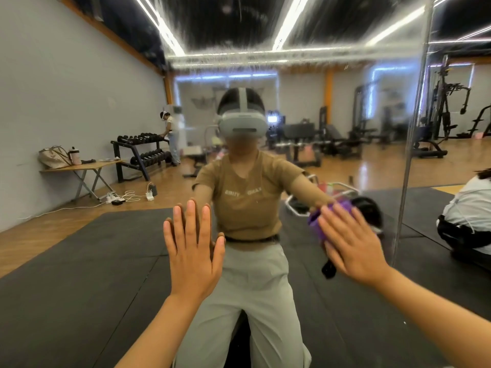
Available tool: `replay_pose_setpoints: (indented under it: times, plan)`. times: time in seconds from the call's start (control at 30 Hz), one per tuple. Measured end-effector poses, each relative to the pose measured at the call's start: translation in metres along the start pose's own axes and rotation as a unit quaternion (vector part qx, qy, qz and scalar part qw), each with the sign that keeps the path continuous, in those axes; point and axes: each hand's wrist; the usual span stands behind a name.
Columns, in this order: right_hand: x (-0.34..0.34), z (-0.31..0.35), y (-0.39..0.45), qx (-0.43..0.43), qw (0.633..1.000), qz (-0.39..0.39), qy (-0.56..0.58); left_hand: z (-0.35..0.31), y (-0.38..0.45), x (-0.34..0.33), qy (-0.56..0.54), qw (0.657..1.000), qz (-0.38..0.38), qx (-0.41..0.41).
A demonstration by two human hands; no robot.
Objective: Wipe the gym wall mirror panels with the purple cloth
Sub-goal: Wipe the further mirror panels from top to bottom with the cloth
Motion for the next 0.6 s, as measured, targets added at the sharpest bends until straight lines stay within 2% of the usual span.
replay_pose_setpoints:
  times: [0.1,0.2,0.33,0.43,0.6]
  plan:
    - [-0.006,0.024,-0.058,0.143,0.985,0.081,-0.041,0.0,-0.001,-0.001,0.002,1.0,-0.001,0.0]
    - [-0.005,0.035,-0.108,0.286,0.94,0.161,-0.096,0.0,0.0,-0.002,0.015,1.0,0.002,0.0]
    - [0.0,0.03,-0.116,0.332,0.917,0.2,-0.1,0.0,-0.001,-0.003,0.015,1.0,0.008,0.0]
    - [0.002,0.019,-0.082,0.298,0.938,0.169,-0.06,0.0,-0.001,-0.003,0.012,1.0,0.006,-0.003]
    - [0.01,-0.013,0.04,0.084,0.995,0.052,0.021,0.0,-0.001,0.0,0.01,1.0,0.007,-0.006]
Point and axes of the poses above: each hand's wrist, its own y-axis towards the middle knuckle, its own x-axis out of the back of the hand, z = x × y, and after that the axes turned 6 degrees about -y, right-handed
